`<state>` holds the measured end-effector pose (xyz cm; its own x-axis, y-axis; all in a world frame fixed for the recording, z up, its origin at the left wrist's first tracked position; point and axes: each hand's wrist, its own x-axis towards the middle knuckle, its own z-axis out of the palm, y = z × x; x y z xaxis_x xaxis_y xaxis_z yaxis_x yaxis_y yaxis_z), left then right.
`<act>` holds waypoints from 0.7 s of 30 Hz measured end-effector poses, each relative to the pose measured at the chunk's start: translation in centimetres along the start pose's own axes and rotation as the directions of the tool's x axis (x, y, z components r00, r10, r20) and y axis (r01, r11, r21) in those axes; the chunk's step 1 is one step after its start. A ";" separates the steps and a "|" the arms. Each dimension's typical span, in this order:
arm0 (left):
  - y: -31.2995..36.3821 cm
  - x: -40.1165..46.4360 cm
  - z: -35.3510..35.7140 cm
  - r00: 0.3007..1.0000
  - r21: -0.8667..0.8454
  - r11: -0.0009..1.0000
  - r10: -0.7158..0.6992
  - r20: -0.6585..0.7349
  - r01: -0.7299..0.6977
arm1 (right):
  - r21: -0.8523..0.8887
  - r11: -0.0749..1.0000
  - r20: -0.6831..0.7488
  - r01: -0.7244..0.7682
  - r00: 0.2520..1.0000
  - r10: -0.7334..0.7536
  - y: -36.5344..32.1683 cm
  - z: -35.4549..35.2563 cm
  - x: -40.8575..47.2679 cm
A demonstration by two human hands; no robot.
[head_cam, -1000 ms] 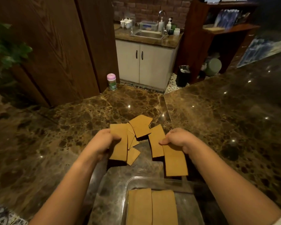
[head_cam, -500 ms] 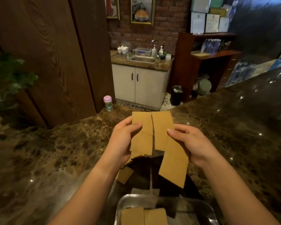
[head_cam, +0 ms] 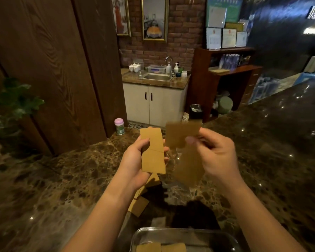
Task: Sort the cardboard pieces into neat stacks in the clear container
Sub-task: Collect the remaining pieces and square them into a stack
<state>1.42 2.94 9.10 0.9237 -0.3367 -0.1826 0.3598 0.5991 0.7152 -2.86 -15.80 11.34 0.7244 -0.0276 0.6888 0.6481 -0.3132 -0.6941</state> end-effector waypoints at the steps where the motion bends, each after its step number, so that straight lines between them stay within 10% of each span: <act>1: 0.2 -0.2 0.0 0.999 -0.008 0.999 -0.042 0.011 0.042 | -0.171 0.953 0.064 0.250 0.968 -0.242 0.1 -0.5 0.0; 5: 0.5 -1.0 0.5 0.970 0.007 0.989 -0.146 0.195 0.148 | -0.477 0.541 0.447 0.693 0.721 -0.530 1.3 -1.1 -0.2; 10: 0.0 -0.8 0.7 0.981 0.159 0.987 -0.041 0.188 0.010 | -0.529 0.542 0.427 0.653 0.757 -0.495 2.8 -1.1 -1.1; 15: -0.1 -0.5 0.0 0.970 -0.102 0.994 -0.011 0.244 0.037 | -0.383 0.917 -0.007 0.109 0.993 -0.120 2.8 -1.4 -0.8; 18: -0.3 -0.4 -0.6 0.958 -0.192 0.978 -0.023 0.284 0.081 | -0.008 0.945 -0.186 -0.328 0.929 0.321 2.1 -1.5 0.1; 21: -1.2 -0.4 -0.4 0.967 -0.072 0.996 -0.031 0.255 0.051 | 0.162 0.907 -0.136 -0.388 0.902 0.410 1.8 -1.1 0.7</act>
<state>0.69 2.60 8.02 0.8481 -0.5291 -0.0269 0.4148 0.6317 0.6549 -1.45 -17.44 10.84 0.8873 -0.2820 0.3650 0.3448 -0.1199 -0.9310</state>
